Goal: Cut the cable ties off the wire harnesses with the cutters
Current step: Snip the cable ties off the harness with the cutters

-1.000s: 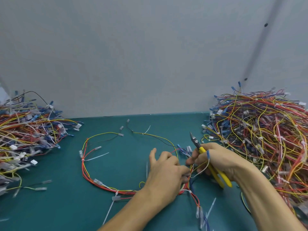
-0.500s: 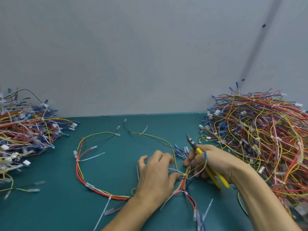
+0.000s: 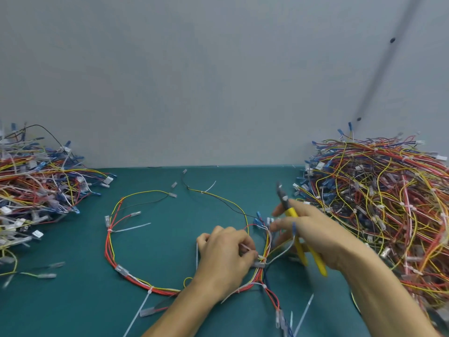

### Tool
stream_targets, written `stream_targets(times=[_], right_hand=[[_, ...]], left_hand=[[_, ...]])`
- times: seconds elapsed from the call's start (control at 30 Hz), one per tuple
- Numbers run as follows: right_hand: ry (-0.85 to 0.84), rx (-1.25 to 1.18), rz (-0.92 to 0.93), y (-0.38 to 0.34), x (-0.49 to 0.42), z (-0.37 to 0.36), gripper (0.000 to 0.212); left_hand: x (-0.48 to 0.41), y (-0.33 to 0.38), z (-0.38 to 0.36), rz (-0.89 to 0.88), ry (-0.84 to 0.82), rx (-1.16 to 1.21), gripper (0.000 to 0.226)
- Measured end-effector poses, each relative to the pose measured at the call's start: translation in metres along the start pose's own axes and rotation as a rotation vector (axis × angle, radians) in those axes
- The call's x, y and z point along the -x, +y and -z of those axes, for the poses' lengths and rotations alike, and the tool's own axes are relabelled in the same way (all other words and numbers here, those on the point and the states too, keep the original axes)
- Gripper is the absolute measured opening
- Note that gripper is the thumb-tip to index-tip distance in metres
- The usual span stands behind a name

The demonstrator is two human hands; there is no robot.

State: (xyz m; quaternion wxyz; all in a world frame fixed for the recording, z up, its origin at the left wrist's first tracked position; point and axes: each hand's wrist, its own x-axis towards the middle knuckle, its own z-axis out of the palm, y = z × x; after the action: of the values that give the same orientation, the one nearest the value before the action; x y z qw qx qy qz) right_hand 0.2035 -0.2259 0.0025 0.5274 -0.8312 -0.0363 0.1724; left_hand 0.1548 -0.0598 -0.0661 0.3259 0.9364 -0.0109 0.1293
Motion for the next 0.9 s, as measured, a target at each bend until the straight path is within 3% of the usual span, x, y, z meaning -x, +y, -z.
stream_targets(times=[0.1,0.17,0.27,0.37,0.5,0.67,0.77,0.9], right_hand=[[0.285,0.250,0.202,-0.018,0.017,0.023,0.004],[0.367,0.285,0.275,-0.035,0.035,0.032,0.026],[0.224,0.163,0.370,-0.057,0.062,0.022,0.052],[0.030,0.321,0.331,-0.060,0.069,-0.002,0.046],[0.102,0.879,0.312,-0.035,0.047,-0.004,0.020],[0.092,1.314,0.284,-0.009,0.035,0.011,0.012],[0.098,1.454,0.282,-0.001,0.034,0.011,0.030],[0.100,1.486,0.323,0.000,0.038,0.009,0.032]], left_hand=[[0.001,-0.002,-0.002,-0.012,0.005,0.015,0.008],[0.000,-0.002,-0.003,-0.014,-0.001,0.022,0.007],[-0.001,-0.002,-0.002,-0.014,-0.006,0.022,0.006],[0.000,-0.003,-0.001,-0.010,0.001,0.069,0.003],[0.000,-0.004,0.002,0.018,0.009,0.175,0.019],[-0.002,-0.003,0.002,0.073,0.006,0.258,0.032],[-0.003,-0.004,0.002,0.065,0.010,0.246,0.031],[-0.003,-0.004,0.001,0.069,0.013,0.249,0.029]])
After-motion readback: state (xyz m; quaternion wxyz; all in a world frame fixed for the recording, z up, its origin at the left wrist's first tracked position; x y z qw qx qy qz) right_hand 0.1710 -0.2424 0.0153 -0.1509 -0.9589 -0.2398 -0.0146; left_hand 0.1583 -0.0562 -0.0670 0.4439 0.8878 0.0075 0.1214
